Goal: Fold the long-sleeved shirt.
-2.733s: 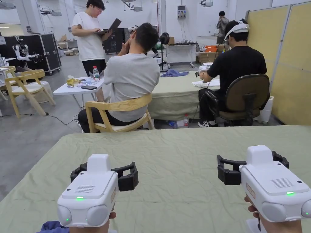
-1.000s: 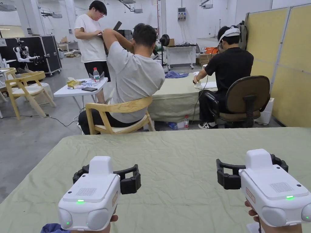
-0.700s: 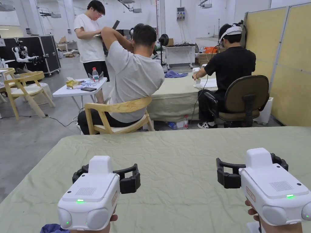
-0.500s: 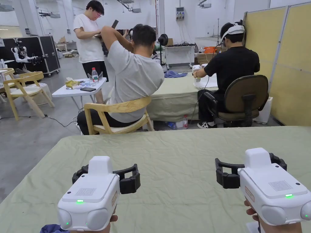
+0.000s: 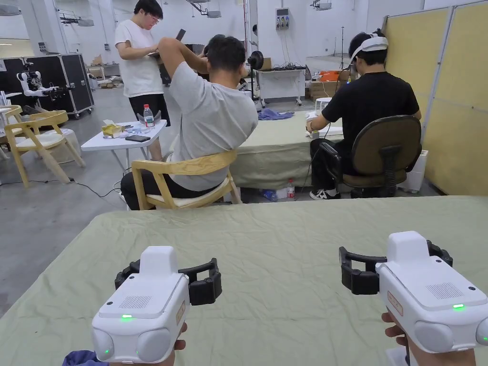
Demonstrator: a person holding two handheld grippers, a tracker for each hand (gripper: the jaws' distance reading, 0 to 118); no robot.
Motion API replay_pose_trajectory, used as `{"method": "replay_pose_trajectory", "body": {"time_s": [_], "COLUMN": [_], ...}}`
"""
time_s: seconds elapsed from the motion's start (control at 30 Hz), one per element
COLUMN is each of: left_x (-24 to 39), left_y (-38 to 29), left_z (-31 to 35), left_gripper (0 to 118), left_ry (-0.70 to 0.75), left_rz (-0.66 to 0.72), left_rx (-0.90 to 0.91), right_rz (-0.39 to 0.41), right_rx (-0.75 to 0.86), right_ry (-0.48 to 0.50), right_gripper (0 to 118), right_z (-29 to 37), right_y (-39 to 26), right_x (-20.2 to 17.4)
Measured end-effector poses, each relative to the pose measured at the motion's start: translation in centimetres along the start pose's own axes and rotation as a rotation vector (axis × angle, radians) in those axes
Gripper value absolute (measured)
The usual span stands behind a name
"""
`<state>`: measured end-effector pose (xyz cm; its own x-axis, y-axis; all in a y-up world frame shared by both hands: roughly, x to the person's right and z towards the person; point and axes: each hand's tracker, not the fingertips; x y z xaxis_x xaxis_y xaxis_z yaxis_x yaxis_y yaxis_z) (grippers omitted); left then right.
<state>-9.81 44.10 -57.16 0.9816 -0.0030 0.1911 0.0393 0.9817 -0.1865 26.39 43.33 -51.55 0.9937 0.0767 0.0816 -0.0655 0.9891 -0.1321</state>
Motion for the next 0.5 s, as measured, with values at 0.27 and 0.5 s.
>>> {"method": "replay_pose_trajectory", "body": {"time_s": [0.27, 0.5], "left_x": [0.2, 0.32], "left_y": [-0.13, -0.14], "left_z": [-0.16, -0.15], "left_gripper": [118, 118], "left_ry": [0.011, 0.003], "left_rz": [-0.01, 0.0], "left_rx": [0.01, 0.008], "right_rz": [0.003, 0.0], "right_rx": [-0.009, -0.007], "right_ry": [0.003, 0.016], "right_gripper": [118, 118], "right_z": [-0.02, 0.08], "right_y": [-0.12, -0.04], "right_x": [-0.06, -0.23]}}
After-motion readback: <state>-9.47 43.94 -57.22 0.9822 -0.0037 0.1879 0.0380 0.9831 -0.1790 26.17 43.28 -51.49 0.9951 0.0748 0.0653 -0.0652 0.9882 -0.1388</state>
